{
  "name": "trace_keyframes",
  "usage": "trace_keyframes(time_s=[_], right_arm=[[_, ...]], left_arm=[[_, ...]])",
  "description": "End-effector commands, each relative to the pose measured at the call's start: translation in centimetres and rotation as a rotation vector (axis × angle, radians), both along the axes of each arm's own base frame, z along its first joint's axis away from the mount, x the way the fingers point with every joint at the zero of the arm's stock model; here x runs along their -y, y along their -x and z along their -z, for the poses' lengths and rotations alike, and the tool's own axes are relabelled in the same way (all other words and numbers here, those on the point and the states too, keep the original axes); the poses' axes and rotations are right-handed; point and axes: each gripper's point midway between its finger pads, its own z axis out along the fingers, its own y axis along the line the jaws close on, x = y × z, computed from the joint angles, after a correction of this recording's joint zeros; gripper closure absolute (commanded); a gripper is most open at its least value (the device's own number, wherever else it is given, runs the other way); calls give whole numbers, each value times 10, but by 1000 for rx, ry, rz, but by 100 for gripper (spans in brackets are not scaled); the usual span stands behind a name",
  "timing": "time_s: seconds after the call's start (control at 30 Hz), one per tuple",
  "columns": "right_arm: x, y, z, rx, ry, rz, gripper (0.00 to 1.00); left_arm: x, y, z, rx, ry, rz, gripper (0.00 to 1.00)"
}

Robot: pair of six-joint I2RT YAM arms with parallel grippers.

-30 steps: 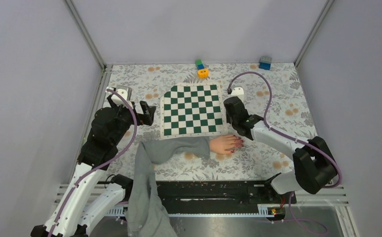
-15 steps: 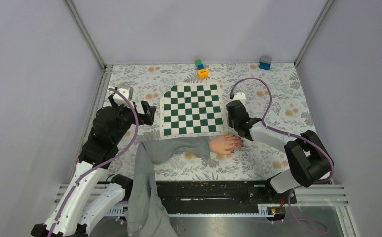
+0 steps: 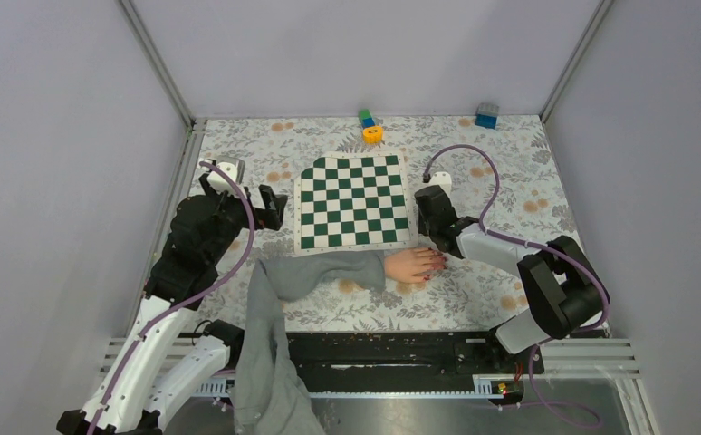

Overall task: Paint the nails
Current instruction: Place the nail polish bottle at the center of the board, then reset both arms

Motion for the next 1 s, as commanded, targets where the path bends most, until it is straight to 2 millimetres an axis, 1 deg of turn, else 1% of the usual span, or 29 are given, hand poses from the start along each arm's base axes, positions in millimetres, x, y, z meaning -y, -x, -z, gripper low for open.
trace_keyframes(time_s=[0.0,0.2,0.23,0.27,0.33,0.37,0.4,0.5,0.6,0.73,0.9,0.97], right_arm=[[-2,-7,-7,25,-30,19,70],[0,-6,-7,27,-29,25,44],[0,-6,-7,28,-30,26,38],[0,-6,-7,29,-30,26,29],[1,-6,-8,33,-30,31,20],[1,-6,-8,34,-30,30,13],[0,-6,-9,36,-32,29,8],[1,-5,-11,47,-43,30,3],[1,-1,-18,55,-64,35,1],[3,5,-37,78,-92,39,0],[12,11,-65,136,-108,57,1],[18,15,-72,134,-101,59,1]], left_arm=[[2,0,-5,20,8,14,1],[3,0,-3,14,7,21,1],[3,0,-4,14,8,20,1],[3,0,-4,14,8,21,1],[3,0,-4,15,8,20,1],[3,0,-4,15,6,22,1],[3,0,-4,15,4,21,1],[4,0,-3,12,6,21,1],[4,-1,-2,6,11,19,1],[17,0,-1,-17,53,81,1],[14,-11,9,-97,143,24,1],[9,-16,13,-120,154,-8,1]])
